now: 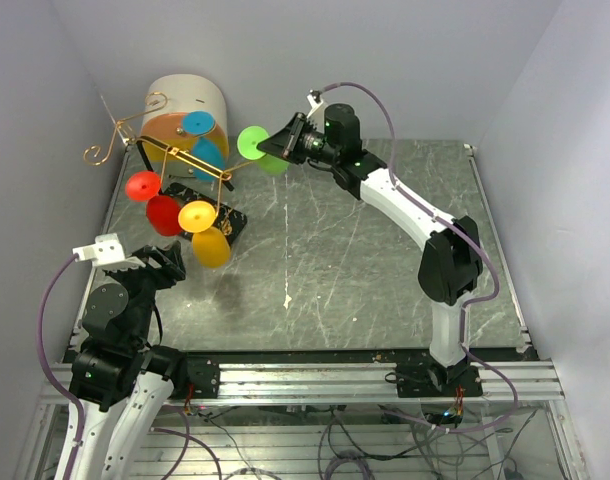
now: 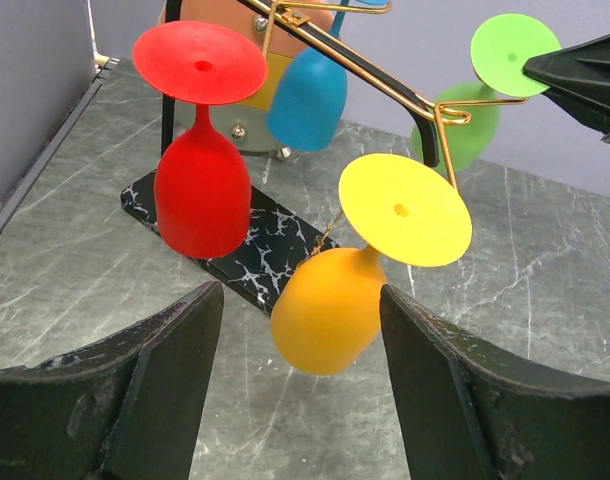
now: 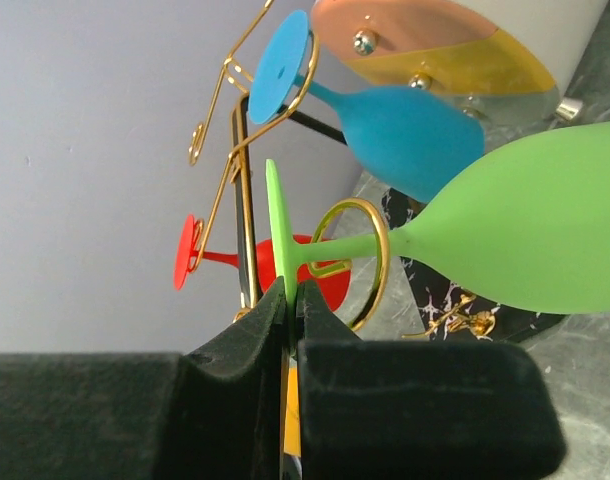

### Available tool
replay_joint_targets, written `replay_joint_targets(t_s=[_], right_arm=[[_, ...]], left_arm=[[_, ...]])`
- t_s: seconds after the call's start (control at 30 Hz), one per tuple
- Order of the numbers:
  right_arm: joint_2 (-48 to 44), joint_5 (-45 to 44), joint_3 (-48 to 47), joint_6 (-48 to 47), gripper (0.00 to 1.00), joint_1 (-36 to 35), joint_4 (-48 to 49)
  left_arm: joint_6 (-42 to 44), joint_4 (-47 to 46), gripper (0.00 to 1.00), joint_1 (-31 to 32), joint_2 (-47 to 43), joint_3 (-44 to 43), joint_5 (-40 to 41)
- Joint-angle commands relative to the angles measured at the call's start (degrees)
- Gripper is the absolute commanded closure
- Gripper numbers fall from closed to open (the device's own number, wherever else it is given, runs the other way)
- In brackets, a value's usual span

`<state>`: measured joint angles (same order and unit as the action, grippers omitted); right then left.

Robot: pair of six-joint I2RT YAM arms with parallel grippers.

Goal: Take the wine glass off the wine glass rack

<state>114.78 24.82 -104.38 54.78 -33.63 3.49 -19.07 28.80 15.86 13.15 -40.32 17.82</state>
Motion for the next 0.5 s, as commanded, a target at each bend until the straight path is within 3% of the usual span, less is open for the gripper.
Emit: replay_joint_targets(t_s=[0.0, 0.27, 0.47], right_arm=[[-1.4, 2.4, -0.8, -1.2, 1.0, -2.6, -1.0], [-1.4, 2.4, -1.0, -1.0, 1.0, -2.7, -1.0], [2.7, 3.5, -6.8, -0.3, 1.0, -2.7, -1.6]], left_arm=[[0.2, -0.6, 0.25, 0.2, 0.3, -1.3, 0.2], [0.2, -0.6, 0.25, 0.1, 0.2, -1.3, 0.2], [0.3, -0.5, 0.25, 0.2, 0.0, -1.3, 0.3]])
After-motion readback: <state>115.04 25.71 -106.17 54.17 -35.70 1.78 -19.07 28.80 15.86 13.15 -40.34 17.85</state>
